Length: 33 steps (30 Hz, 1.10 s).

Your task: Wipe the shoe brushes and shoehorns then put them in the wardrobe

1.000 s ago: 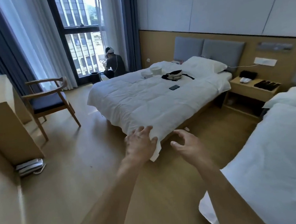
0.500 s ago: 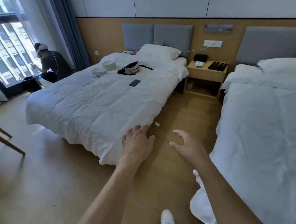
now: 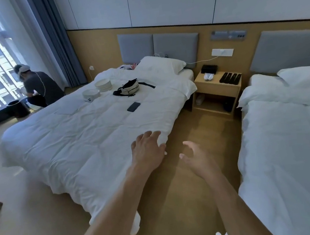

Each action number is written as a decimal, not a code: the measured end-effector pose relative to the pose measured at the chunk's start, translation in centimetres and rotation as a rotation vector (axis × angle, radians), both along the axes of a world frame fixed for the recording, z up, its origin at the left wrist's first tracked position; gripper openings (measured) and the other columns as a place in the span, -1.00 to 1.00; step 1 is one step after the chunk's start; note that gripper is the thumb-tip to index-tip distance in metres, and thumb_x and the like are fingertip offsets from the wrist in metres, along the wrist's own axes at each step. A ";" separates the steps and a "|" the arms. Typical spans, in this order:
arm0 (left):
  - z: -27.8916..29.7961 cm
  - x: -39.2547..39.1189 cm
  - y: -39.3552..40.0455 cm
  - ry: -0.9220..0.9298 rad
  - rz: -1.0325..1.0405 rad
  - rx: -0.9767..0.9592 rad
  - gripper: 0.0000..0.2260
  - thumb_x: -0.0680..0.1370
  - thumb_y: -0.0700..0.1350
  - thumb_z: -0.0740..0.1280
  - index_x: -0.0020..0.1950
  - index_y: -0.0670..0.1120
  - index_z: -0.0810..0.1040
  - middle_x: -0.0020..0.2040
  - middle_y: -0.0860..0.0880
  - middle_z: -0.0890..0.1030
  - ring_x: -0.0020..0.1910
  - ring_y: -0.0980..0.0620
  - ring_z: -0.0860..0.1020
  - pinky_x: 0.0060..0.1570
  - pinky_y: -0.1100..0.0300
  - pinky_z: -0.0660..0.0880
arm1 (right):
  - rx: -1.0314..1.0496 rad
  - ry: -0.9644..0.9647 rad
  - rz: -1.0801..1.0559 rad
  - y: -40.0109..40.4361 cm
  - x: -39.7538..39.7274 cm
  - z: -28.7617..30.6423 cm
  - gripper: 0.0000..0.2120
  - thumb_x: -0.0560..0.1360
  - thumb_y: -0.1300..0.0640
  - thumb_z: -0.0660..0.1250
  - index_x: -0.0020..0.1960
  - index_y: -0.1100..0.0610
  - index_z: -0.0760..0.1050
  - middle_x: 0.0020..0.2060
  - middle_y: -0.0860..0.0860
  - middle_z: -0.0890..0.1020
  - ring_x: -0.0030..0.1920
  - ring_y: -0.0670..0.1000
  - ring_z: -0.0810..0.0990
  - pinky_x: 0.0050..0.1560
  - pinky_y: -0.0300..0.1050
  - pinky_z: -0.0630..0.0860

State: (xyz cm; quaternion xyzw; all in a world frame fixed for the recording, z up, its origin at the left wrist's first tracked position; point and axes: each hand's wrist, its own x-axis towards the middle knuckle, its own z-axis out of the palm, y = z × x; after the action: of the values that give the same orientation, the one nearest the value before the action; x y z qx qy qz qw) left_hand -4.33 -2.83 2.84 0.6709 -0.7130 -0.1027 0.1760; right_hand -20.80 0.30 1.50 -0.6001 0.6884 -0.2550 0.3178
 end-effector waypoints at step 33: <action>-5.6 -28.5 -63.1 0.028 -0.580 0.120 -0.55 0.58 0.09 0.22 0.47 0.11 0.29 0.47 0.05 0.36 0.48 -0.03 0.26 0.41 -0.17 0.20 | 0.060 0.062 -0.547 -51.7 -25.6 -3.7 -0.49 0.58 -0.05 0.30 0.50 -0.08 0.29 0.46 -0.06 0.39 0.44 0.00 0.38 0.38 -0.06 0.37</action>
State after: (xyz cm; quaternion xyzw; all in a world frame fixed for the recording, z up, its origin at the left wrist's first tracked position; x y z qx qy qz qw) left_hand -32.83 -65.89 -2.78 0.4469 -0.8651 -0.1998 0.1093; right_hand -46.37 -51.44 -2.25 -0.3897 0.8414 -0.2925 0.2337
